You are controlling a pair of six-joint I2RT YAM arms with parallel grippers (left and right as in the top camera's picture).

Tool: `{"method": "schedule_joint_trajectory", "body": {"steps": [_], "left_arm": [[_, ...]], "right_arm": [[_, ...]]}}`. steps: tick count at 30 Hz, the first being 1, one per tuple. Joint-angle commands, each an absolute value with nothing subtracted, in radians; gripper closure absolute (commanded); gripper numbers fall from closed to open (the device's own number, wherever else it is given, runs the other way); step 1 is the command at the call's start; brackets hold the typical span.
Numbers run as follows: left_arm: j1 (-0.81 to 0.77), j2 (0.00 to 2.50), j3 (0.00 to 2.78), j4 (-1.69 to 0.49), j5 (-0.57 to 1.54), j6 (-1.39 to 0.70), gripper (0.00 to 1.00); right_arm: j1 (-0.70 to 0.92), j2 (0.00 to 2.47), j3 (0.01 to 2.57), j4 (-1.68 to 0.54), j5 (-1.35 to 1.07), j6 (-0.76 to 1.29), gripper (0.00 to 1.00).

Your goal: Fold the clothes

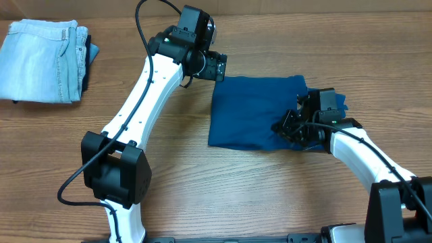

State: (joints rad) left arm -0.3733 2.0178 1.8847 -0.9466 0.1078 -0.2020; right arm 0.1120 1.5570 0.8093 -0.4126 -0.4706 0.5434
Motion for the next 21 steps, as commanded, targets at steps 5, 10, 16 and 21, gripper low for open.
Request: {"method": "schedule_joint_trajectory", "body": {"steps": [5, 10, 16, 21], "left_arm": [[-0.380, 1.995, 1.901, -0.942, 0.107, -0.183, 0.10], [-0.380, 1.995, 1.901, -0.941, 0.107, -0.183, 0.10], [-0.380, 1.995, 1.901, -0.942, 0.108, -0.183, 0.10], [-0.380, 1.995, 1.901, -0.942, 0.107, -0.183, 0.09]], "right_arm": [[0.114, 1.498, 0.818, -0.341, -0.443, 0.327, 0.96], [0.114, 1.498, 0.817, -0.419, -0.352, 0.306, 0.93], [0.113, 1.496, 0.818, -0.599, -0.279, 0.332, 0.60], [0.112, 1.466, 0.826, -0.733, -0.262, 0.393, 0.57]]}}
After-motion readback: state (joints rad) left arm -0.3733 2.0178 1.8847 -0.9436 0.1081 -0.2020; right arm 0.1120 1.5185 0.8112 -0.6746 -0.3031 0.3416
